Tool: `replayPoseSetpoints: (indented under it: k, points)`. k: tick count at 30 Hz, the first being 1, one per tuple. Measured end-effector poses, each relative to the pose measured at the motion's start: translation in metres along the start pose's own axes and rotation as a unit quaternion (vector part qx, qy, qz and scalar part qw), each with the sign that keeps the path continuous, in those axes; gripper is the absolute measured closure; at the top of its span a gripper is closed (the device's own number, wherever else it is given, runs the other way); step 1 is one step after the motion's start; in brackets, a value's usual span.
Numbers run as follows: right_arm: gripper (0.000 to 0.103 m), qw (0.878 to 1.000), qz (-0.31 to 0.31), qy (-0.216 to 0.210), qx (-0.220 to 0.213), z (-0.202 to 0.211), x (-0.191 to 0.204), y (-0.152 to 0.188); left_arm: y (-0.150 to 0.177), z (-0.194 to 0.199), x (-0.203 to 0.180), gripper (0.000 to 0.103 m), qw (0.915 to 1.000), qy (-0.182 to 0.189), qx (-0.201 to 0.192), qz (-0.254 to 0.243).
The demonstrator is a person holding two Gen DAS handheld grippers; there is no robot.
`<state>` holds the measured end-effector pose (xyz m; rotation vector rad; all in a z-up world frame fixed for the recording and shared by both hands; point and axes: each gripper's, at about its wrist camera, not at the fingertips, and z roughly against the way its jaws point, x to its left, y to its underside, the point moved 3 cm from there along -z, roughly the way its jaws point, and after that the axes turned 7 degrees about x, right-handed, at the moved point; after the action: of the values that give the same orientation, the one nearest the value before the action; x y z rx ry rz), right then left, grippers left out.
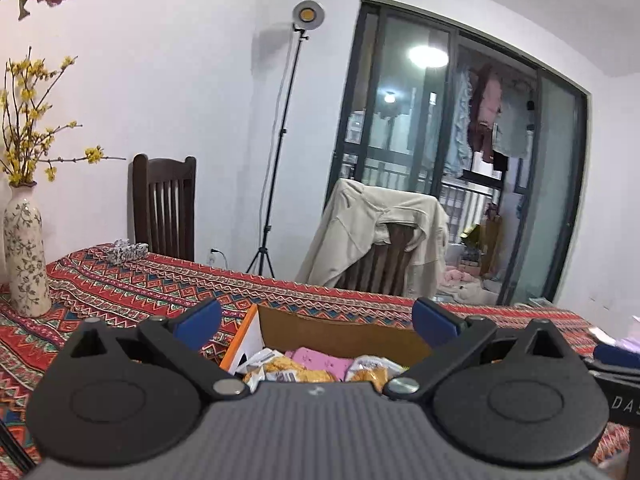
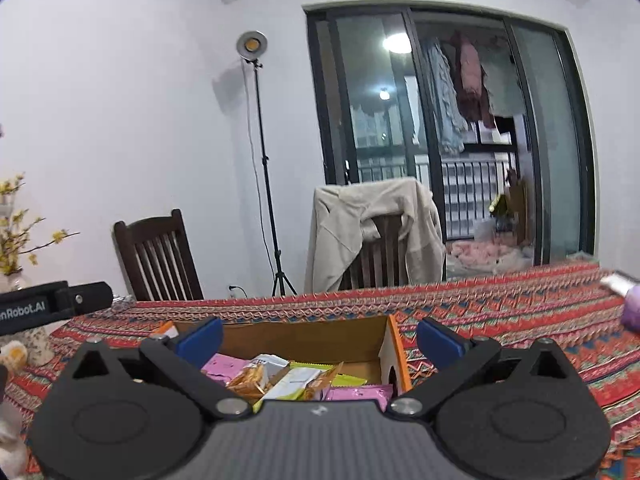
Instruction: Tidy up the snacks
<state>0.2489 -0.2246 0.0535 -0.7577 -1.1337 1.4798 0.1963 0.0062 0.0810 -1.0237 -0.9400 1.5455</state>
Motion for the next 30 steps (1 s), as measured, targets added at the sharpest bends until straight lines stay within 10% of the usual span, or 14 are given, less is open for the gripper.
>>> replayPoseSetpoints:
  k: [30]
  points:
    - [0.0, 0.993, 0.018, -0.025, 0.118, 0.116, -0.001, 0.112, 0.132, 0.126, 0.03, 0.0, 0.9931, 0.015, 0.101, -0.057]
